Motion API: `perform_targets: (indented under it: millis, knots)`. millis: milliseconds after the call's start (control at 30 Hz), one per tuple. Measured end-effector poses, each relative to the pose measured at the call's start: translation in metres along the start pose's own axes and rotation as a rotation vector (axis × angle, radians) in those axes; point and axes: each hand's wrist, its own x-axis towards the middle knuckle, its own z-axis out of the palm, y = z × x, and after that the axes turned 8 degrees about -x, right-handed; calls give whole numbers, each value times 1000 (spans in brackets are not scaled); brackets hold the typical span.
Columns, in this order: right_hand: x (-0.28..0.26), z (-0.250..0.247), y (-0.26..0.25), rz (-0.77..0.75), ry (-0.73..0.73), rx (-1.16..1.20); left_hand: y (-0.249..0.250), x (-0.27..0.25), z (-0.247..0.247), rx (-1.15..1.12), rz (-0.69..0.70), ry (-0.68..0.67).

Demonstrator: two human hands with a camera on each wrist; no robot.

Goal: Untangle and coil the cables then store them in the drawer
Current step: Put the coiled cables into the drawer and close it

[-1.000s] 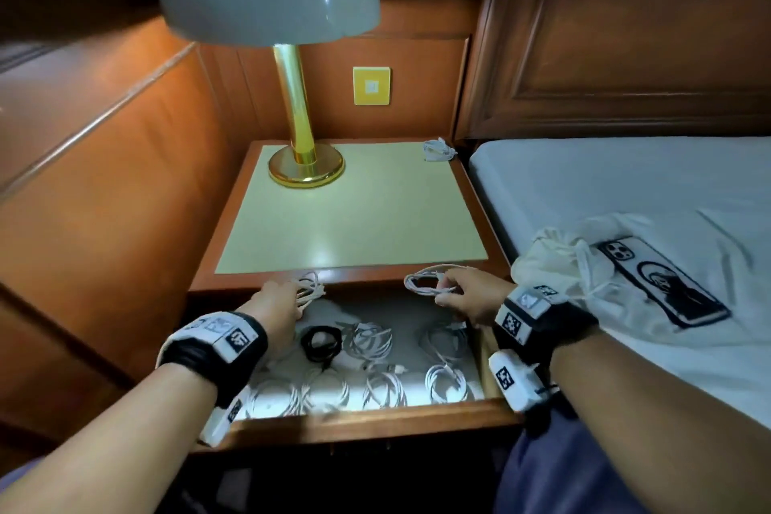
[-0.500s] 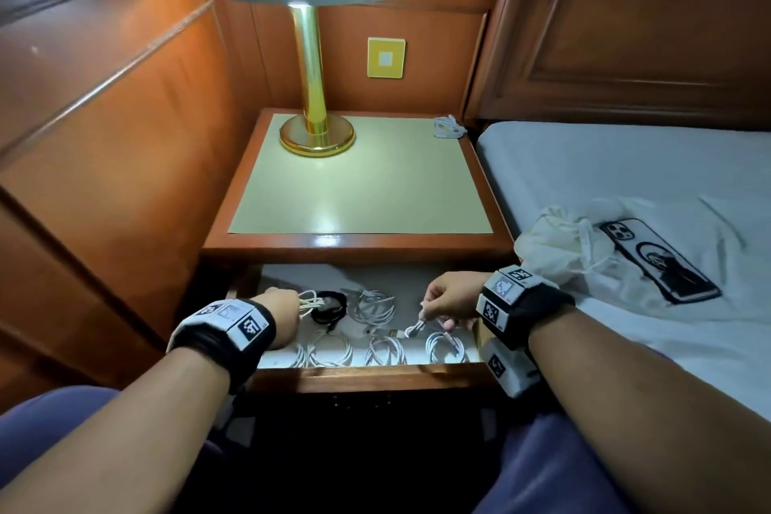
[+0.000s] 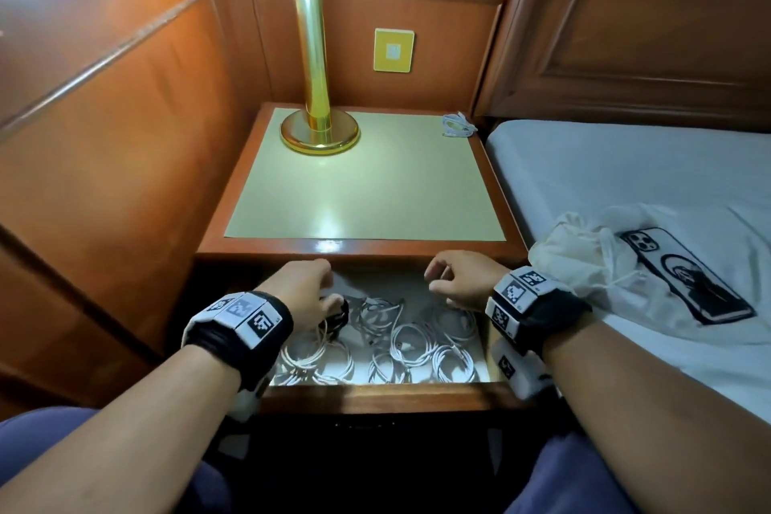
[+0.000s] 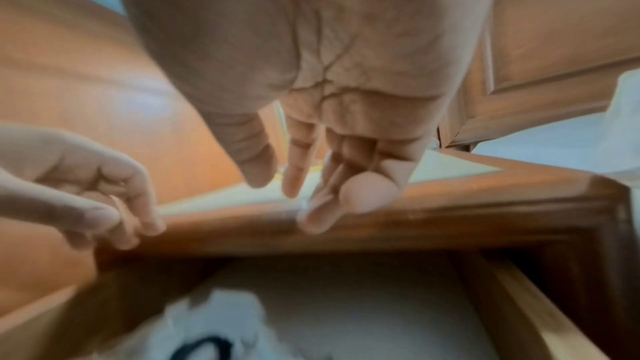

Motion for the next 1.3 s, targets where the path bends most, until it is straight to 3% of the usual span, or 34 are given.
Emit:
perform_targets:
  millis: [67, 133, 233, 333, 500, 700, 867, 1133, 1200, 1300]
  knots:
    - [6, -12, 2, 26, 112, 71, 5, 11, -13, -89, 41, 132]
    - [20, -23, 6, 100, 173, 83, 5, 30, -22, -104, 9, 170]
    - [45, -30, 17, 220, 102, -29, 5, 60, -27, 32, -131, 40]
    - [70, -29, 29, 282, 52, -131, 14, 84, -33, 88, -205, 1]
    - [109, -51, 42, 259, -63, -293, 25, 119, -51, 162, -243, -127]
    - [157, -76, 46, 309, -17, -276, 48, 170, -74, 247, -267, -227]
    - [213, -95, 60, 444, 21, -208, 56, 212, -85, 310, -253, -245]
    - [263, -124, 75, 333, 377, 125, 55, 252, -95, 358, -211, -244]
    - [272, -134, 79, 251, 384, 225, 52, 258, -95, 364, -202, -245]
    - [284, -146, 83, 184, 293, 152, 50, 264, -94, 362, -198, -247]
